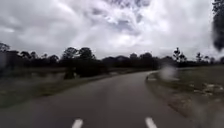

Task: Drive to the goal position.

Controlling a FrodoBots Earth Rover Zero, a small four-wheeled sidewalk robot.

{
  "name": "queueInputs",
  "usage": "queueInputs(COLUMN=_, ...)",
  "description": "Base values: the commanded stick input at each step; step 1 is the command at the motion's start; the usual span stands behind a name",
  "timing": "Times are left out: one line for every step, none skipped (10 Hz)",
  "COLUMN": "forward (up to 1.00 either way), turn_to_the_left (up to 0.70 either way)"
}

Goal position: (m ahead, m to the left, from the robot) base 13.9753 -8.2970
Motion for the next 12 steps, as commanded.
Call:
queueInputs(forward=0.85, turn_to_the_left=0.0)
queueInputs(forward=0.85, turn_to_the_left=0.0)
queueInputs(forward=0.85, turn_to_the_left=0.0)
queueInputs(forward=0.85, turn_to_the_left=0.0)
queueInputs(forward=0.85, turn_to_the_left=0.0)
queueInputs(forward=0.85, turn_to_the_left=0.0)
queueInputs(forward=0.85, turn_to_the_left=0.0)
queueInputs(forward=0.85, turn_to_the_left=0.0)
queueInputs(forward=0.85, turn_to_the_left=0.0)
queueInputs(forward=0.85, turn_to_the_left=0.0)
queueInputs(forward=0.85, turn_to_the_left=0.0)
queueInputs(forward=0.85, turn_to_the_left=0.0)
